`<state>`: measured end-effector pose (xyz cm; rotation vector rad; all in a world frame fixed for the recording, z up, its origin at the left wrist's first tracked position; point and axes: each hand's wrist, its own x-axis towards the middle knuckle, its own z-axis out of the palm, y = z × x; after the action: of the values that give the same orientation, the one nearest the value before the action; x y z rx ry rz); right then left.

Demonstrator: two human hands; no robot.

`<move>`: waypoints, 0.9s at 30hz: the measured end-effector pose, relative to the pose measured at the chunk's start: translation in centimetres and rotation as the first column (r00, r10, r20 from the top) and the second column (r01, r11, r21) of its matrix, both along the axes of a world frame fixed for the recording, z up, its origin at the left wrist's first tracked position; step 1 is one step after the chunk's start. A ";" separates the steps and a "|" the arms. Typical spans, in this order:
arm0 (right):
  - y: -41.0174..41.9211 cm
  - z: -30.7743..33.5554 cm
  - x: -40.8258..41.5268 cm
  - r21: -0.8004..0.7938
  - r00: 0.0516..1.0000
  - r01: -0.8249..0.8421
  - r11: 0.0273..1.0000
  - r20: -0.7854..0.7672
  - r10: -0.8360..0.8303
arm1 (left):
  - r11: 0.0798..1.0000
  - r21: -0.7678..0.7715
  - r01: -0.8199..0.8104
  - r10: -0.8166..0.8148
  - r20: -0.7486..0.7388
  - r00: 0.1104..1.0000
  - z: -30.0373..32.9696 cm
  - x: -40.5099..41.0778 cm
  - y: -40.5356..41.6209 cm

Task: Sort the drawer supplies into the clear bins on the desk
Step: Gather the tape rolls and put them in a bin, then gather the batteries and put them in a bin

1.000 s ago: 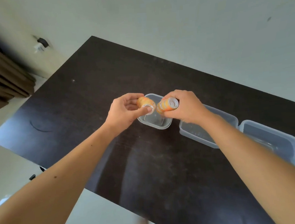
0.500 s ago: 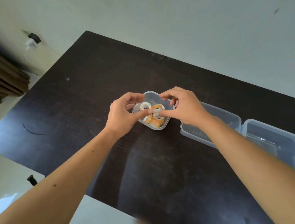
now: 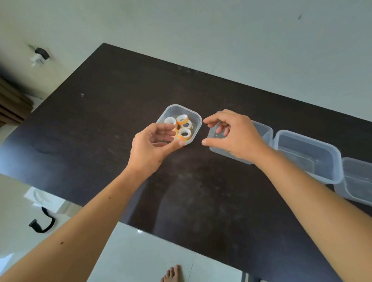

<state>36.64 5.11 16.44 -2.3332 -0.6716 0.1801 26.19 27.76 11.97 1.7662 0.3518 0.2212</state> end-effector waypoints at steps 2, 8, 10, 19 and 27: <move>-2.3 0.7 -2.6 0.023 1.000 0.021 1.000 -0.011 -0.021 | 1.000 -0.013 0.016 -0.016 -0.016 1.000 0.3 -2.2 -1.9; -12.8 1.3 -13.0 0.049 0.998 0.008 0.999 -0.058 -0.006 | 0.997 -0.011 0.078 -0.079 -0.058 0.995 1.0 -11.6 -10.5; -16.6 0.6 -16.5 0.071 0.995 0.023 0.997 -0.099 -0.015 | 0.994 -0.027 0.106 -0.108 -0.079 0.991 0.6 -14.9 -13.9; -32.4 -6.4 -31.3 0.091 0.959 0.126 0.988 -0.265 -0.098 | 0.960 -0.082 0.267 -0.279 -0.223 0.934 -4.5 -28.1 -29.4; -39.2 -14.0 -39.4 0.013 0.892 0.226 0.974 -0.405 -0.202 | 0.917 -0.099 0.387 -0.396 -0.361 0.845 -9.5 -32.9 -34.5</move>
<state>-2.77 -34.14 2.39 -2.1964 -0.2097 0.5151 -6.73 -6.75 2.47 1.8124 0.2529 -0.4206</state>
